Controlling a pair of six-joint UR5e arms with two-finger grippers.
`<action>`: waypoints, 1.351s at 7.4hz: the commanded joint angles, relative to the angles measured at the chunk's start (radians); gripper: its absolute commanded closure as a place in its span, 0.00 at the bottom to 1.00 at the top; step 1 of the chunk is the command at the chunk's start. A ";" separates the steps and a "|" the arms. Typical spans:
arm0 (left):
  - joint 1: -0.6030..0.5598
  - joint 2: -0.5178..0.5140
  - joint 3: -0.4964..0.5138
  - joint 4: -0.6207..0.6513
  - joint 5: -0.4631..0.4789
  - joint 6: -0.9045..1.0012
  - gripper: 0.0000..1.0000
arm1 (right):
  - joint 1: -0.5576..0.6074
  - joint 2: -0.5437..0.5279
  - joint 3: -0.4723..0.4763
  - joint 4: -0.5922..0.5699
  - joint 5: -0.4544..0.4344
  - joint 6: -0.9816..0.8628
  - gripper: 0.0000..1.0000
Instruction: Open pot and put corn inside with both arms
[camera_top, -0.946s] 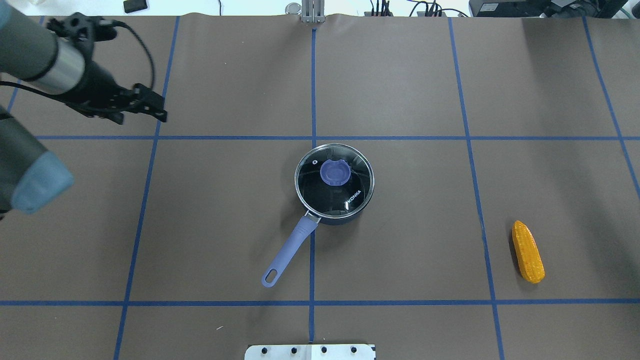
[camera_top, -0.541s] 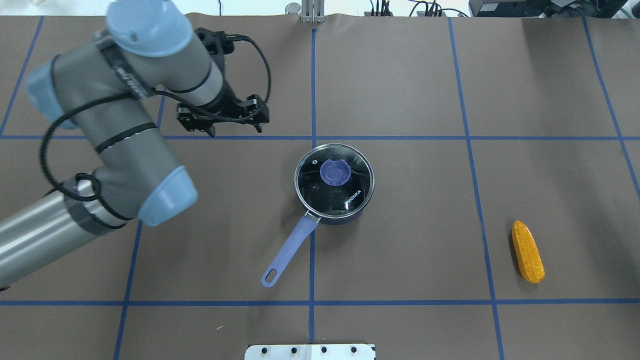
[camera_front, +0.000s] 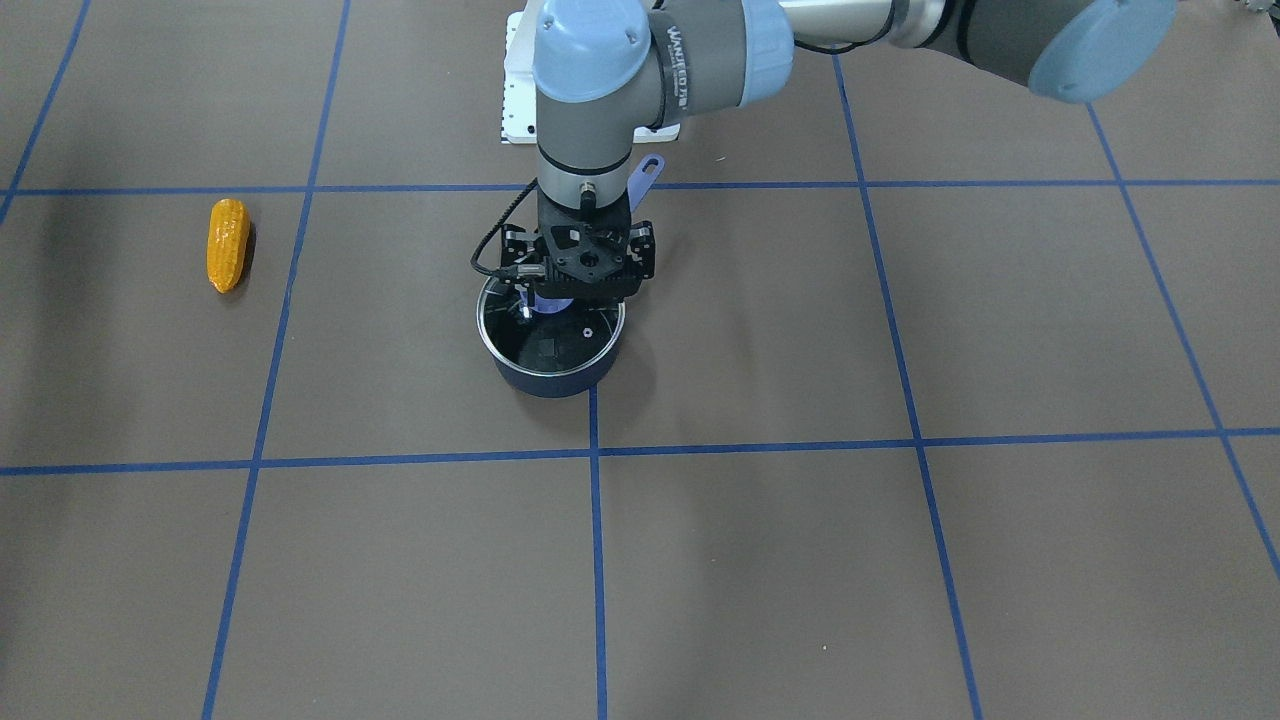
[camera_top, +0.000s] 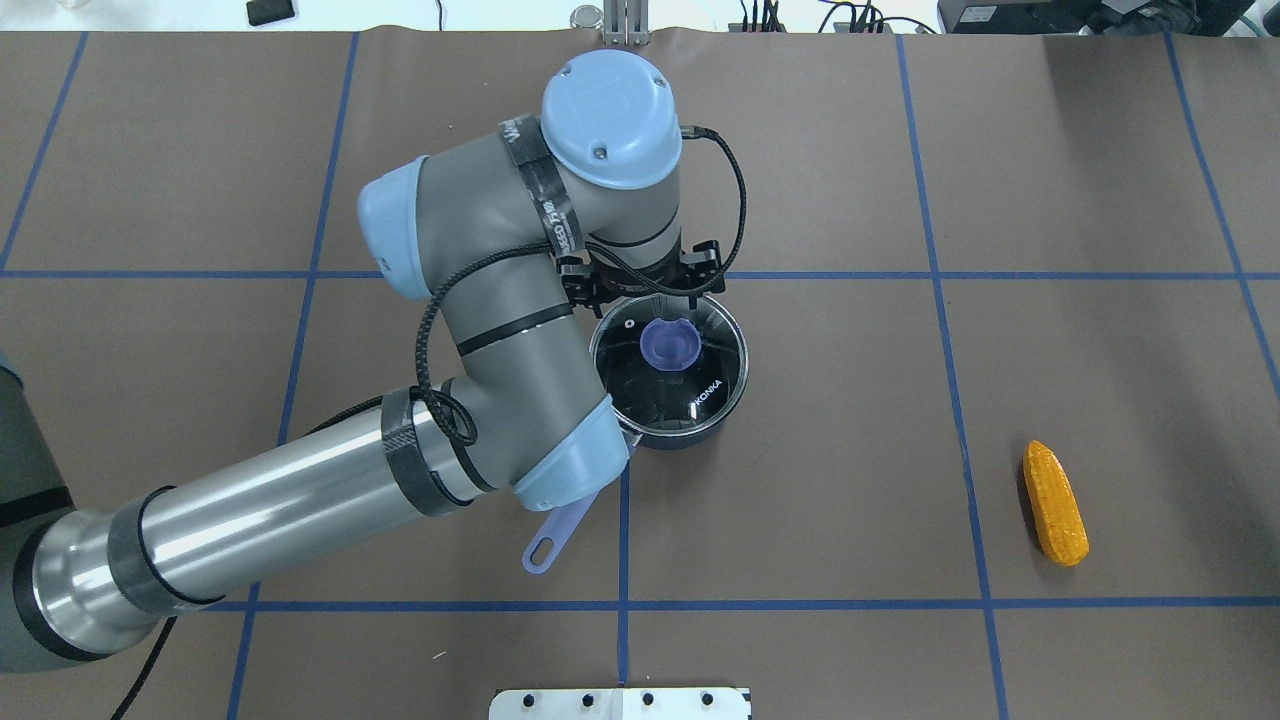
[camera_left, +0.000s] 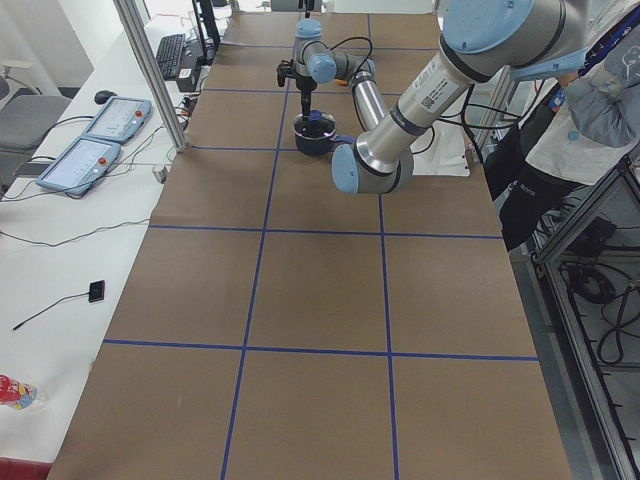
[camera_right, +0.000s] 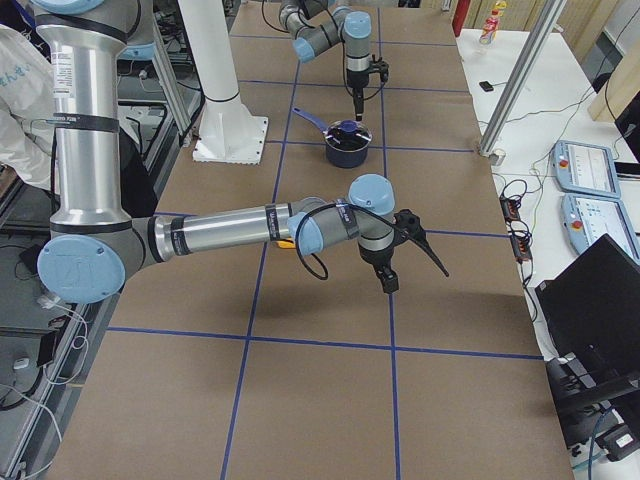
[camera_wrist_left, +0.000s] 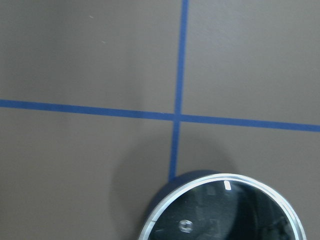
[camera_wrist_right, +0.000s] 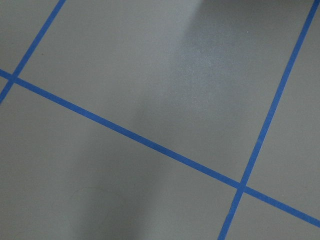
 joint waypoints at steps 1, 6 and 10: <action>0.045 -0.014 0.018 -0.001 0.044 -0.012 0.01 | 0.000 0.000 -0.003 0.000 0.001 0.000 0.00; 0.053 -0.014 0.048 -0.006 0.071 -0.006 0.18 | -0.002 0.000 -0.006 0.000 -0.001 0.000 0.00; 0.055 -0.013 0.047 -0.024 0.071 -0.002 0.57 | -0.003 0.000 -0.006 0.000 -0.001 0.000 0.00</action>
